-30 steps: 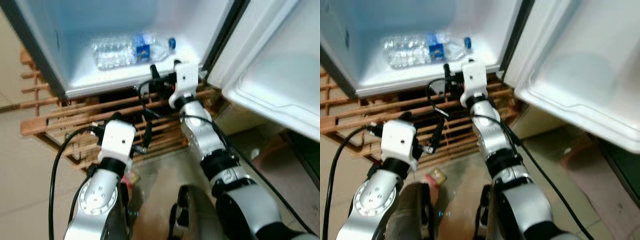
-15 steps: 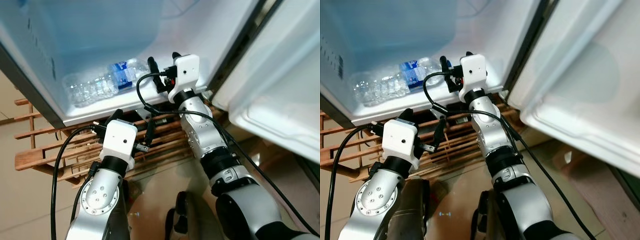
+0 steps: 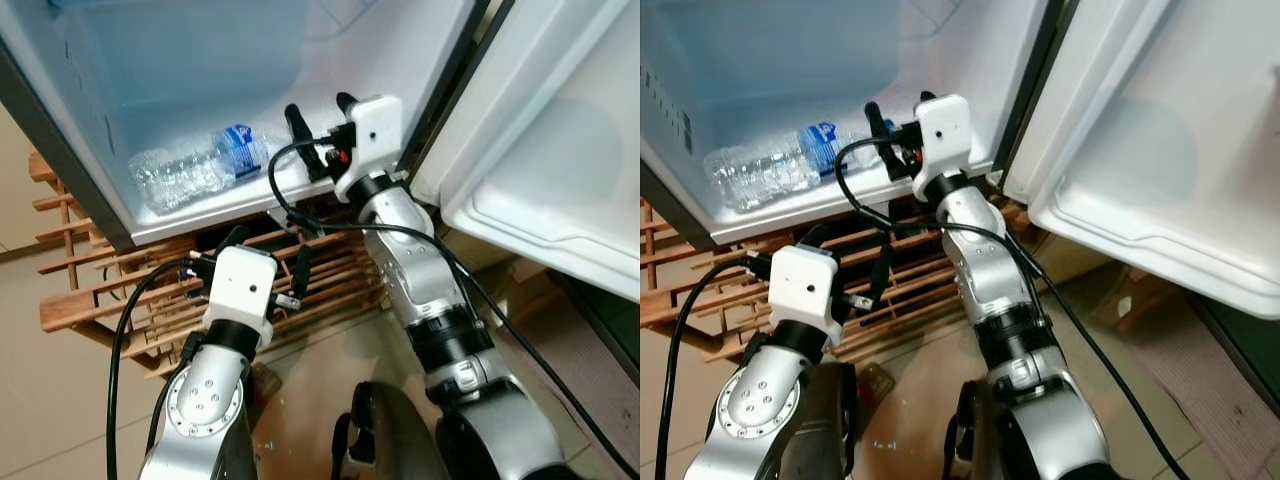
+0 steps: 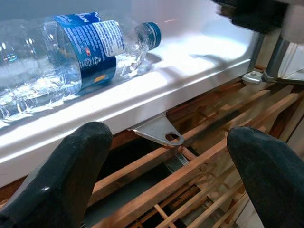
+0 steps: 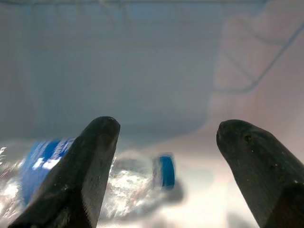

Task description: Restocking fridge

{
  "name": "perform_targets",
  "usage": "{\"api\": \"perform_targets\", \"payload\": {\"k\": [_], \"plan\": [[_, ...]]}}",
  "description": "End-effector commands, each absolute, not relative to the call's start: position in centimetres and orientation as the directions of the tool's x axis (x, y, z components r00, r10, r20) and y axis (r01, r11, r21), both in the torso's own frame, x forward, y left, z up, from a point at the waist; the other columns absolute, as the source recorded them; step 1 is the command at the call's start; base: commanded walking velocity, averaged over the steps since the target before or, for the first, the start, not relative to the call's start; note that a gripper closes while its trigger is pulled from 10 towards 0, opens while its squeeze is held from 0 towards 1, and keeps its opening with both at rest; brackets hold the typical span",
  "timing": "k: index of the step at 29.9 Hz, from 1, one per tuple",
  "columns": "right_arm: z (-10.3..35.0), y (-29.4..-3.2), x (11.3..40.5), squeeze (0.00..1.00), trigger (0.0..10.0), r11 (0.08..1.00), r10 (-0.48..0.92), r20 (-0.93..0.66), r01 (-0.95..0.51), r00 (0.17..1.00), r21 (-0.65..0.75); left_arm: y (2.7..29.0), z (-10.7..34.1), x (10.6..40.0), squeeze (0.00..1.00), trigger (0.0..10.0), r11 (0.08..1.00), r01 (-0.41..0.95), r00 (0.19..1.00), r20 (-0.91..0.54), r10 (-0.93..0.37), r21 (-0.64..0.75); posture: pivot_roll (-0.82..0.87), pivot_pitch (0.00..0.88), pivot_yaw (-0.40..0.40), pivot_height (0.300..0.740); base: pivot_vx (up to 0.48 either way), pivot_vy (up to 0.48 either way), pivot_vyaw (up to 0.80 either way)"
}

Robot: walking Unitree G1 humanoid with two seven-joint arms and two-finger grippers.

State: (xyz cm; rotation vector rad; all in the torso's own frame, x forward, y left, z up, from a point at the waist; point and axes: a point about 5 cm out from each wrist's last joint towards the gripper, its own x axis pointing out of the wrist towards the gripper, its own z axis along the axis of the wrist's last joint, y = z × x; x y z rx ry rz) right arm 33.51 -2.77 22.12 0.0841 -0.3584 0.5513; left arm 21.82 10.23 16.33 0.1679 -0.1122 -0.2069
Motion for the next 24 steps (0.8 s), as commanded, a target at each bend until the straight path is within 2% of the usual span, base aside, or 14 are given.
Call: {"api": "perform_targets", "payload": {"k": [1, 3, 8, 13, 15, 16, 18, 24], "plan": [[22.3, -2.8, 32.6, 0.00, 10.0, 0.813, 0.548, 0.330, -0.583, 0.768, 0.006, 10.0, 16.2, 21.7, 0.00, 10.0, 0.965, 0.197, 0.973, 0.087, -0.214, 0.172, 0.16, 0.234, -0.166, 0.660, 0.000, 0.000, 0.00], [22.1, -3.3, 31.8, 0.00, 10.0, 0.765, 0.607, 0.287, -0.642, 0.741, 0.040, 10.0, 16.4, 21.6, 0.00, 10.0, 0.962, 0.209, 0.969, 0.095, -0.228, 0.177, 0.16, 0.233, -0.168, 0.660, 0.000, 0.000, 0.00], [22.1, -4.3, 31.3, 0.00, 10.0, 0.705, 0.686, 0.237, -0.709, 0.688, 0.018, 11.2, 16.1, 21.0, 0.00, 10.0, 0.959, 0.208, 0.970, 0.089, -0.228, 0.190, 0.14, 0.229, -0.175, 0.660, 0.000, 0.000, 0.00], [22.2, -4.0, 31.0, 0.00, 10.0, 0.652, 0.736, 0.209, -0.757, 0.644, 0.034, 12.3, 15.2, 20.0, 0.00, 10.0, 0.954, 0.198, 0.975, 0.055, -0.215, 0.224, 0.15, 0.231, -0.184, 0.660, 0.000, 0.000, 0.00], [22.5, -3.0, 30.3, 0.00, 10.0, 0.588, 0.784, 0.203, -0.807, 0.587, 0.062, 12.5, 15.2, 19.7, 0.00, 10.0, 0.955, 0.197, 0.976, 0.052, -0.213, 0.223, 0.16, 0.233, -0.188, 0.660, 0.000, 0.000, 0.00], [22.4, -1.9, 29.7, 0.00, 10.0, 0.524, 0.822, 0.192, -0.844, 0.536, 0.114, 12.5, 15.1, 19.4, 0.00, 10.0, 0.955, 0.200, 0.976, 0.044, -0.215, 0.221, 0.16, 0.235, -0.189, 0.660, 0.000, 0.000, 0.00], [22.1, -0.3, 29.4, 0.00, 10.0, 0.475, 0.846, 0.181, -0.864, 0.501, 0.167, 12.5, 14.9, 19.1, 0.00, 10.0, 0.952, 0.212, 0.974, 0.034, -0.225, 0.222, 0.16, 0.238, -0.191, 0.660, 0.000, 0.000, 0.00], [21.2, 1.4, 29.7, 0.00, 10.0, 0.460, 0.856, 0.164, -0.867, 0.491, 0.192, 12.5, 15.0, 19.0, 0.00, 10.0, 0.950, 0.219, 0.972, 0.038, -0.233, 0.222, 0.18, 0.245, -0.196, 0.660, 0.000, 0.000, 0.00]]}}
